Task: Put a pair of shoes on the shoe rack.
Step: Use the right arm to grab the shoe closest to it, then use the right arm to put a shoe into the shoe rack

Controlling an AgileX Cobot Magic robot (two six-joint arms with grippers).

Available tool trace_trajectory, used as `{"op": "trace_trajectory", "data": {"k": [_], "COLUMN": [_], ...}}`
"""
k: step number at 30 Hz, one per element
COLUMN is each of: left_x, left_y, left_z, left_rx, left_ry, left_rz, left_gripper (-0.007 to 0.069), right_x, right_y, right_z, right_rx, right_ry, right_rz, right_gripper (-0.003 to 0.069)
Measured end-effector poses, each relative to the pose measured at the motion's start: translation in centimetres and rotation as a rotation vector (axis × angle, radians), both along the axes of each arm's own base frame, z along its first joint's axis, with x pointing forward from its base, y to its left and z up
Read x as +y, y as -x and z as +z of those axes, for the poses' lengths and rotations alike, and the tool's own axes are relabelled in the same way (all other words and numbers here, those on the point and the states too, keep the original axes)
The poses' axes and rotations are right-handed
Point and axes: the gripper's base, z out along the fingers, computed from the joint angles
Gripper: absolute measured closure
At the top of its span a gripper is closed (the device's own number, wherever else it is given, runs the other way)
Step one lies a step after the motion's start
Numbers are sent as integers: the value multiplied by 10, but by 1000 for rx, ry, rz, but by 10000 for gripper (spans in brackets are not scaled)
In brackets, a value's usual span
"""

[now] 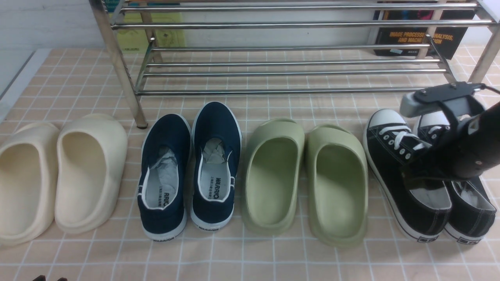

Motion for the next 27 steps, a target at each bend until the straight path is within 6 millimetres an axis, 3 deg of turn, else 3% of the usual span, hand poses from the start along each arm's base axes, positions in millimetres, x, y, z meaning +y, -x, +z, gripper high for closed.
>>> {"op": "trace_trajectory", "data": {"k": [4, 7, 11, 12, 14, 17, 22, 27], "left_x": [0, 0, 0, 0, 0, 0, 0, 0], "left_y": [0, 0, 0, 0, 0, 0, 0, 0], "left_z": [0, 0, 0, 0, 0, 0, 0, 0], "left_rx": [0, 0, 0, 0, 0, 0, 0, 0], "left_ry": [0, 0, 0, 0, 0, 0, 0, 0], "left_rz": [0, 0, 0, 0, 0, 0, 0, 0], "left_gripper": [384, 384, 384, 384, 384, 384, 384, 384], "right_x": [2, 4, 6, 6, 8, 8, 7, 9], "right_y": [-10, -14, -16, -16, -16, -15, -9, -12], "right_z": [-24, -37, -43, -42, -40, -25, 22, 55], "right_rx": [52, 83, 100, 99, 101, 87, 51, -22], "right_ry": [15, 17, 5, 4, -3, -4, -20, -45], "right_rz": [-3, -7, -17, -18, -15, -7, 12, 18], "right_gripper": [205, 271, 517, 529, 652, 664, 662, 659]}}
